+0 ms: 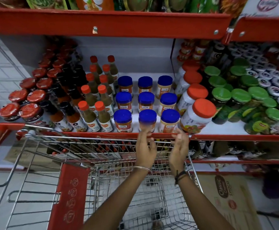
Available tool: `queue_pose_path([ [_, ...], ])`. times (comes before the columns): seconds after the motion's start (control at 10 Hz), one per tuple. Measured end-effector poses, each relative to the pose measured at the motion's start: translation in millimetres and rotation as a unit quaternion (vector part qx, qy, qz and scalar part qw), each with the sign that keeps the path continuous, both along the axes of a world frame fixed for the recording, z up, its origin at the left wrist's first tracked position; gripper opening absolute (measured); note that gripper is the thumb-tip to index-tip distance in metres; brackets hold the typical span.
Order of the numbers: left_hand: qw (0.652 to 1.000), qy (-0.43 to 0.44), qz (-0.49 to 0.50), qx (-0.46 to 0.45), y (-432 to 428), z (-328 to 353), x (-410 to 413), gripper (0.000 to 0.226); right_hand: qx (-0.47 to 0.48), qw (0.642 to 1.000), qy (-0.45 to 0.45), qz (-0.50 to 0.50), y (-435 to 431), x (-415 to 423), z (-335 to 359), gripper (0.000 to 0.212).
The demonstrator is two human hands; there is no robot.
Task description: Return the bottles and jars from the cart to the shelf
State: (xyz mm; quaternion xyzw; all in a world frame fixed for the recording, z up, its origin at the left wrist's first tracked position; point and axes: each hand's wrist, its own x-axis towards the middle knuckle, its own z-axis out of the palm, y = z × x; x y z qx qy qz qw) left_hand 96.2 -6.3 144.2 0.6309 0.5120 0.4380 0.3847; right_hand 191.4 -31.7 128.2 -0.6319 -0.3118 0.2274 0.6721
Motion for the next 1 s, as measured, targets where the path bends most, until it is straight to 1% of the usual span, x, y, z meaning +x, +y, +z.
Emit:
queue_pose_path([
  [0.1,0.993,-0.011,-0.102,-0.066,-1,2,24,0.065,-0.030,0.998,0.036,0.044,4,22,-1,0.086],
  [0.2,0.981,-0.031,-0.124,-0.147,14,1,42,0.078,-0.076,0.986,0.072,0.130,15,36,3,0.106],
  [0.3,0.969,-0.061,-0.128,-0.200,23,-1,47,0.079,-0.101,0.978,0.090,0.160,22,44,7,0.116],
  [0.5,0.955,-0.101,-0.143,-0.241,27,5,40,0.075,-0.102,0.976,0.101,0.166,17,55,10,0.115],
  [0.7,0.951,-0.079,-0.164,-0.250,30,8,35,0.078,-0.118,0.971,0.099,0.180,16,57,20,0.121],
  [0.8,0.955,-0.071,-0.161,-0.239,23,14,29,0.069,-0.125,0.970,0.088,0.191,9,55,24,0.118],
  [0.9,0.967,-0.068,-0.160,-0.189,7,34,14,0.057,-0.122,0.978,0.068,0.156,-18,56,19,0.100],
  [1.0,0.984,-0.061,-0.149,-0.075,5,70,-5,0.049,-0.123,0.984,0.086,0.093,-76,54,10,0.067],
])
